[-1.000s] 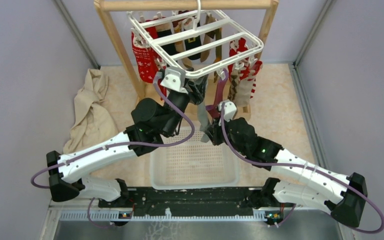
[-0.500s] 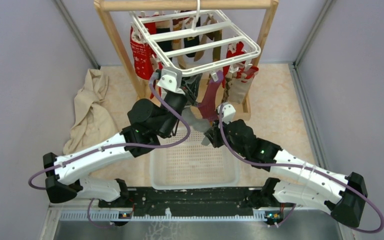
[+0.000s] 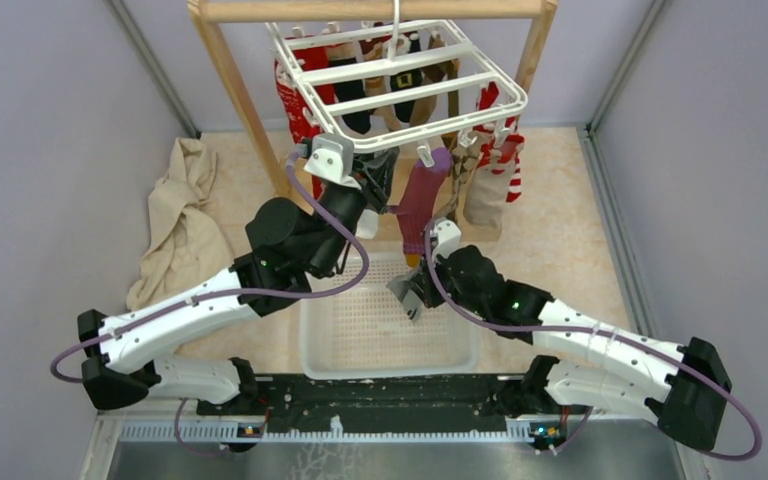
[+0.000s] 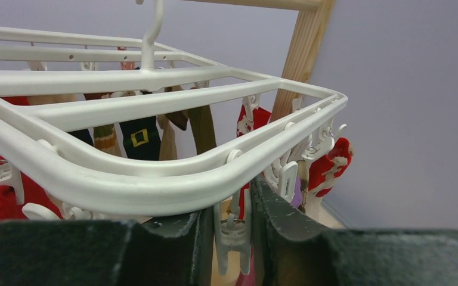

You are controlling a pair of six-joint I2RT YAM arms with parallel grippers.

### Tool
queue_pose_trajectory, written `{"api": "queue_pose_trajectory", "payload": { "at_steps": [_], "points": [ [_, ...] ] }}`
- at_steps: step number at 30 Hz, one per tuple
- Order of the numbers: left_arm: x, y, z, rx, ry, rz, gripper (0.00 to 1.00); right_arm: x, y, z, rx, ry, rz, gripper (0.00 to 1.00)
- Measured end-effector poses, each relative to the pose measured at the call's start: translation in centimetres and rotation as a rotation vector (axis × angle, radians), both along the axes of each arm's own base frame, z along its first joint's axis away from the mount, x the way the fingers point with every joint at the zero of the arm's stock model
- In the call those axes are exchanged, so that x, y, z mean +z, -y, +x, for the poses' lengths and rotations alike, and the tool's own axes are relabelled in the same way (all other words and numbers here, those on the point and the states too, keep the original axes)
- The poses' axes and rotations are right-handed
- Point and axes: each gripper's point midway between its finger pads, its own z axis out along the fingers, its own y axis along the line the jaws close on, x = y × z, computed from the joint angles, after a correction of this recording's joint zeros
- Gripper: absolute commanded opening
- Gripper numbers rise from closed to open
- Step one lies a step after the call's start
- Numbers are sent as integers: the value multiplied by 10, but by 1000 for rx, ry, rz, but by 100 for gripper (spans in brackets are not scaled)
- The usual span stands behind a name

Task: Remove the socks clipped to the hanger
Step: Place the sock in the bin.

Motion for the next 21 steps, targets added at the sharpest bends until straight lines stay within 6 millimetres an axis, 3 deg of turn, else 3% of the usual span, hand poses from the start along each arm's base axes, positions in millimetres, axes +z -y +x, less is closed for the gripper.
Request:
{"api": "queue_pose_trajectory", "payload": {
  "at_steps": [5, 8, 15, 19, 20, 21],
  "points": [
    [-6, 0, -2, -18, -31, 4, 58, -30, 4, -11, 17, -71, -39, 4],
    [-13, 2, -5, -40, -60, 11, 67, -44, 8, -16, 22, -108, -67, 23],
    [-47, 2, -14, -93, -150, 31, 71, -64, 12, -30, 40, -177, -108, 53],
    [-57, 6, -20, -127, -189, 38, 77, -68, 19, -37, 46, -201, -127, 77],
    [-59, 8, -21, -136, -196, 40, 80, -67, 20, -38, 48, -202, -129, 82],
    [-61, 10, -24, -148, -205, 43, 95, -65, 22, -40, 50, -202, -127, 89]
  ]
}}
